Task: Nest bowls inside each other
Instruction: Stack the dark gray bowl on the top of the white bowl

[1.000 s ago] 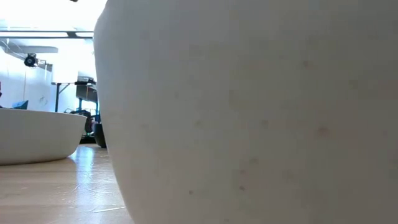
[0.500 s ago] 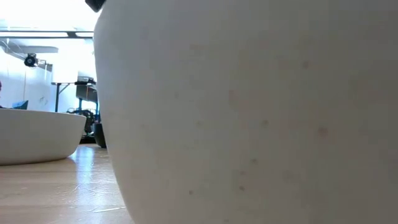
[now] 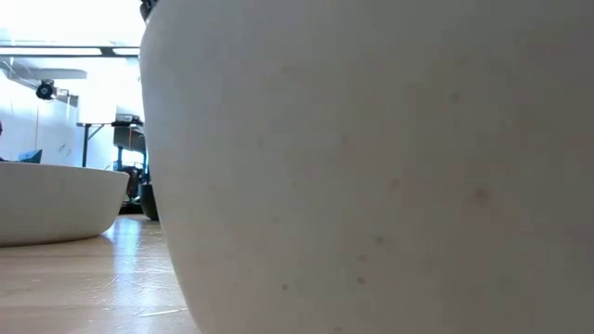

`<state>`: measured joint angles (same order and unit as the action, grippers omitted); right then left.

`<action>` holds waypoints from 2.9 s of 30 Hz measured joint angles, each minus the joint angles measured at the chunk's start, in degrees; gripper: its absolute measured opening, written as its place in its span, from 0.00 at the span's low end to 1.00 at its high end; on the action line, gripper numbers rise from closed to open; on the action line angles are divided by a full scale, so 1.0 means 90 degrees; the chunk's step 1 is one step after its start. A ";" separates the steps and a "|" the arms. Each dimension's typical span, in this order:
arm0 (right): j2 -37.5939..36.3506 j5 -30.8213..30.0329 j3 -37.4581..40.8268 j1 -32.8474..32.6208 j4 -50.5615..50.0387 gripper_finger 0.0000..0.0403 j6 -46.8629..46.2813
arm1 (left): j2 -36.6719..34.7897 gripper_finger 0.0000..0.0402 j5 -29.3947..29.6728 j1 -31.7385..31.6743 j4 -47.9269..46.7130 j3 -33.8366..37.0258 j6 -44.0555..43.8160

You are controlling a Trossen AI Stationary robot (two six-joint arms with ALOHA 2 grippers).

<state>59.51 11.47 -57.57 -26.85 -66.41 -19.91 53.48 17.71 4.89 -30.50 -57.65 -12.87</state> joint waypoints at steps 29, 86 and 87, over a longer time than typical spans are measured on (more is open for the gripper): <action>0.2864 -0.0454 0.0072 -0.1557 0.1602 0.20 -0.0623 | 0.0002 0.03 0.0011 -0.0001 0.0002 -0.0002 -0.0041; 0.3525 -0.0773 0.0082 -0.1614 0.1421 0.11 0.0217 | -0.0003 0.03 0.0008 -0.0001 0.0002 -0.0005 -0.0026; 0.3525 -0.0732 0.0082 -0.1613 0.1419 0.08 0.0213 | -0.0003 0.03 0.0008 -0.0001 0.0002 -0.0005 -0.0026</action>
<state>91.24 4.88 -56.84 -41.37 -53.65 -18.00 53.45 17.78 4.89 -30.48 -57.69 -13.10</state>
